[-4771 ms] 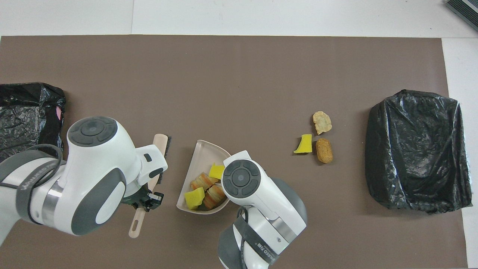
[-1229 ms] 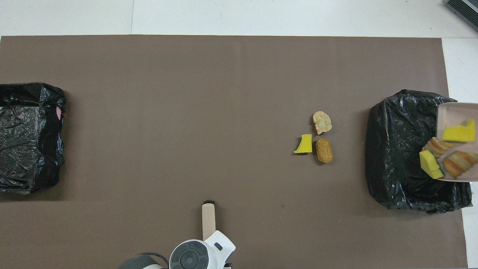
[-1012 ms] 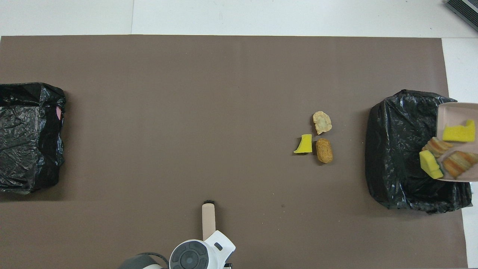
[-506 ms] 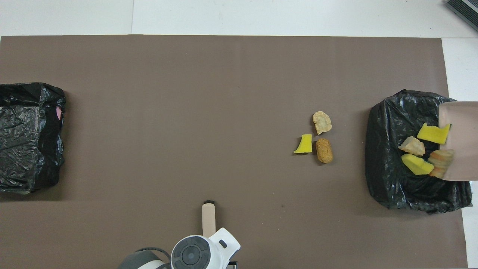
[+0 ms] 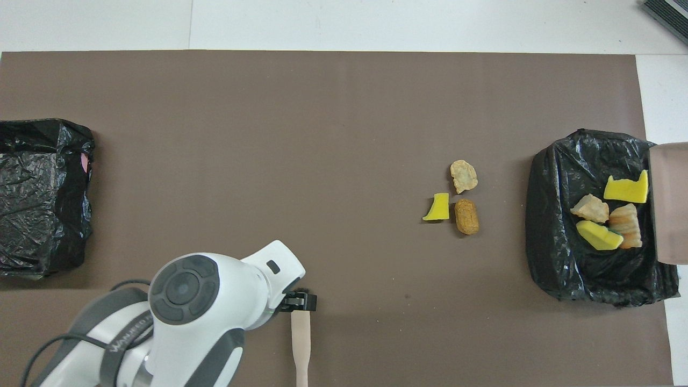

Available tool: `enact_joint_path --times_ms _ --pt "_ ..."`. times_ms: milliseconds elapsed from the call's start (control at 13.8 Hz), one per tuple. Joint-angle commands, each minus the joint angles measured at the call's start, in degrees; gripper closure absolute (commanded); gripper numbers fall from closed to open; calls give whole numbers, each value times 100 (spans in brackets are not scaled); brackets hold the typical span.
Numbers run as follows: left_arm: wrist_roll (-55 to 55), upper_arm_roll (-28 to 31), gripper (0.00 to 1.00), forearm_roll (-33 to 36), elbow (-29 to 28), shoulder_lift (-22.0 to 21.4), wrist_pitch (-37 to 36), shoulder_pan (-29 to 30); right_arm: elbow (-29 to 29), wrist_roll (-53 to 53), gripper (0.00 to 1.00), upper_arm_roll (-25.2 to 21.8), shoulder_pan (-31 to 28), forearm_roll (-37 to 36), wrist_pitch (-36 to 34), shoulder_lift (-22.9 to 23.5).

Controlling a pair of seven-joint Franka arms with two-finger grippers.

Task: Sweep and dump trash in bin
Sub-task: 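Bring the empty dustpan back toward the other debris with the right gripper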

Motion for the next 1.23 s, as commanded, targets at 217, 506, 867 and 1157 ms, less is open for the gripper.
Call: enact_joint_path --times_ms 217,506,867,1157 --pt "1302 1053 0 454 1619 611 -1019 33 492 885 100 444 257 874 -1024 -18" --pt "2023 1537 0 561 2357 602 -1616 129 492 2246 100 1235 257 1622 -1570 -27" --pt "2095 1573 0 525 3464 874 -2574 455 457 4749 100 1615 940 2448 -1755 332" --pt "2095 1344 0 499 3607 928 -2778 666 527 7087 100 1615 1723 3011 -1667 1035"
